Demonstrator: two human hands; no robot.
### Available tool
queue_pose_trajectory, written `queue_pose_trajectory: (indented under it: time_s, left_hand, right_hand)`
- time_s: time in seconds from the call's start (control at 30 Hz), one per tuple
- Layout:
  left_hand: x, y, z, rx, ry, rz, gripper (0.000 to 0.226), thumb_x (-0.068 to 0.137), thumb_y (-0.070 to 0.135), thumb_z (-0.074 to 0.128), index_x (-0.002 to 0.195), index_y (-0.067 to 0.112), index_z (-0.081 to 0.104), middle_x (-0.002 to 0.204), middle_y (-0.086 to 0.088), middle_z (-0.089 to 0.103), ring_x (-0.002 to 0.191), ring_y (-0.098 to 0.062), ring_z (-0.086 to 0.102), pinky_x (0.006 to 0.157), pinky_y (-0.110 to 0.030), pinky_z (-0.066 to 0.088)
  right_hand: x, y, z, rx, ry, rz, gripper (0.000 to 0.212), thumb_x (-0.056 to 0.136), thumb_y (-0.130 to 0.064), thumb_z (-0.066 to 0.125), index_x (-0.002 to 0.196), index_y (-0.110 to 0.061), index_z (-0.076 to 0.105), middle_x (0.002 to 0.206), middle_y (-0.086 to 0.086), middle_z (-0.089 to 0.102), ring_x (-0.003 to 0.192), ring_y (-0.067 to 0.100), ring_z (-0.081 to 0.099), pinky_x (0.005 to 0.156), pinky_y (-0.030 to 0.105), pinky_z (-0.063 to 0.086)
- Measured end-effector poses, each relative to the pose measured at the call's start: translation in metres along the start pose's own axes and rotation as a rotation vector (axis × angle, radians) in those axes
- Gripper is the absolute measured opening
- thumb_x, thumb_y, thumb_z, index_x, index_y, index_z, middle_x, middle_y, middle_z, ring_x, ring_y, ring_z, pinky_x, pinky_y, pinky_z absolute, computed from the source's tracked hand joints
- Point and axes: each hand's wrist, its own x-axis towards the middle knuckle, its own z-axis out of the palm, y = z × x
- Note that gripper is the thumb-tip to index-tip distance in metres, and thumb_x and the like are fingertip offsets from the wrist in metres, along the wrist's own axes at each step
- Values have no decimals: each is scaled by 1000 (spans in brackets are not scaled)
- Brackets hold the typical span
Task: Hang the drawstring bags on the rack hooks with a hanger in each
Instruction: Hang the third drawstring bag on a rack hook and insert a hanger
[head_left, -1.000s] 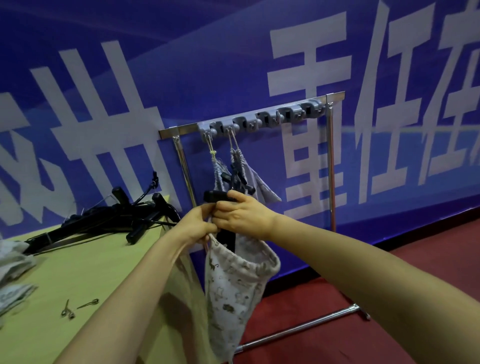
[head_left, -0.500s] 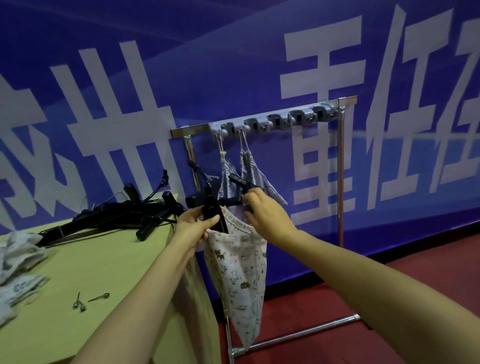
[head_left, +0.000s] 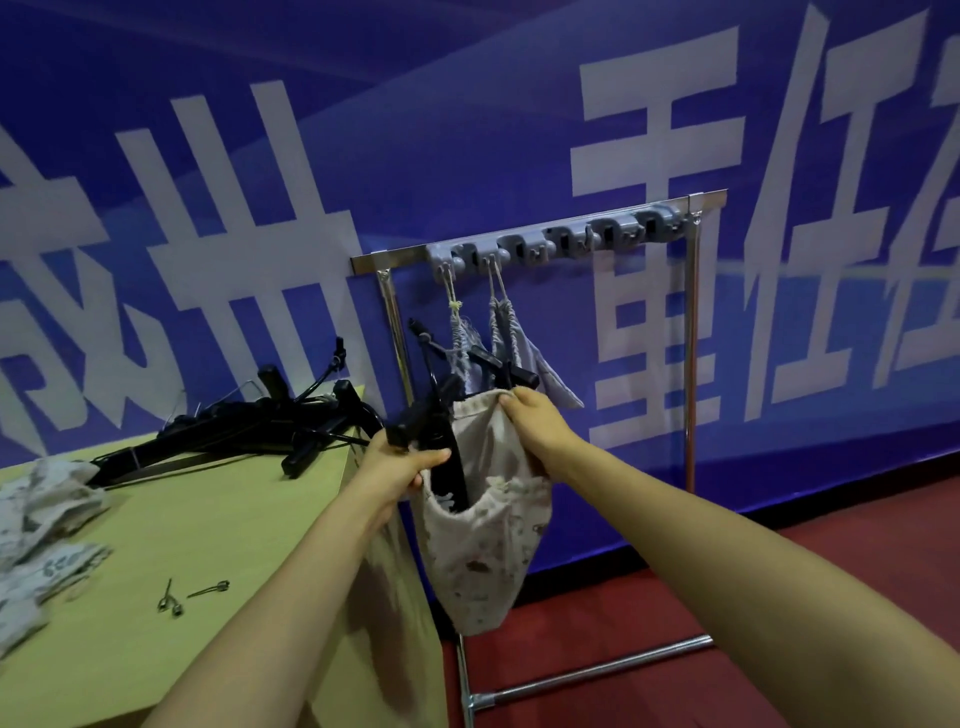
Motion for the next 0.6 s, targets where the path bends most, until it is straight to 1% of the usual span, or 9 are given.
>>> queue_pose_trajectory:
  time_s: [0.07, 0.13, 0.2, 0.3, 0.37, 0.43, 0.47, 0.53, 0.6]
  left_hand:
    - [1, -3, 8, -14, -15, 34, 18, 82, -2, 67, 84, 13, 57, 58, -5, 42, 27, -3, 33, 34, -13, 28]
    - [2, -4, 14, -20, -2, 56, 15, 82, 2, 68, 90, 10, 59, 59, -5, 45, 29, -3, 34, 36, -15, 28]
    - [4, -4, 16, -21, 2, 63, 16, 81, 2, 70, 92, 8, 61, 60, -4, 48, 31, -3, 35, 37, -17, 30]
    - [3, 0, 19, 25, -90, 82, 14, 80, 0, 69, 85, 11, 63, 62, -3, 51, 40, -7, 38, 36, -16, 33]
    - [0, 3, 26, 44, -129, 124, 16, 82, 1, 68, 82, 16, 63, 63, -4, 51, 41, -8, 38, 35, -15, 33]
    - [-2, 3, 37, 57, -124, 159, 13, 83, 3, 67, 88, 14, 63, 67, -8, 51, 37, -7, 39, 33, -14, 32]
    - [-3, 3, 45, 65, -104, 178, 16, 83, 4, 68, 96, 11, 62, 71, -10, 52, 38, -8, 40, 33, -14, 33]
    - [-3, 4, 59, 99, -60, 206, 33, 80, 5, 71, 110, 5, 60, 79, -9, 57, 51, -12, 47, 41, -19, 43]
    - [-3, 6, 72, 89, -30, 191, 39, 77, 2, 74, 111, 5, 55, 82, -5, 57, 62, -13, 51, 50, -23, 51]
  right_hand:
    - [0, -9, 6, 142, -26, 48, 31, 101, -23, 38, 71, -19, 47, 73, 4, 51, 71, 19, 50, 69, 34, 44]
    - [-1, -12, 9, 166, -14, 56, 30, 101, -22, 37, 73, -17, 47, 76, 7, 52, 73, 20, 51, 69, 33, 42]
    - [0, -12, 1, 70, 67, 12, 27, 100, -22, 38, 77, -12, 48, 80, 11, 51, 76, 22, 50, 71, 33, 40]
    - [1, -7, -23, -66, 183, -20, 26, 96, -22, 47, 78, -2, 50, 69, 10, 46, 64, 19, 44, 58, 31, 33]
    - [3, -1, -38, -87, 237, -1, 27, 92, -24, 54, 74, -4, 52, 70, 13, 46, 65, 21, 43, 58, 31, 32]
    - [2, 3, -47, -73, 233, 15, 26, 91, -27, 57, 73, -9, 50, 66, 12, 42, 62, 21, 40, 58, 32, 32]
    - [2, 6, -51, -53, 225, 30, 27, 91, -29, 57, 73, -10, 49, 63, 10, 39, 59, 21, 38, 56, 31, 31]
    - [-2, 8, -58, 0, 186, 58, 33, 93, -33, 56, 69, -13, 46, 60, 9, 34, 53, 18, 35, 50, 26, 29]
    - [-6, 7, -65, 55, 137, 68, 34, 93, -36, 55, 69, -13, 47, 61, 12, 39, 52, 19, 41, 47, 23, 34]
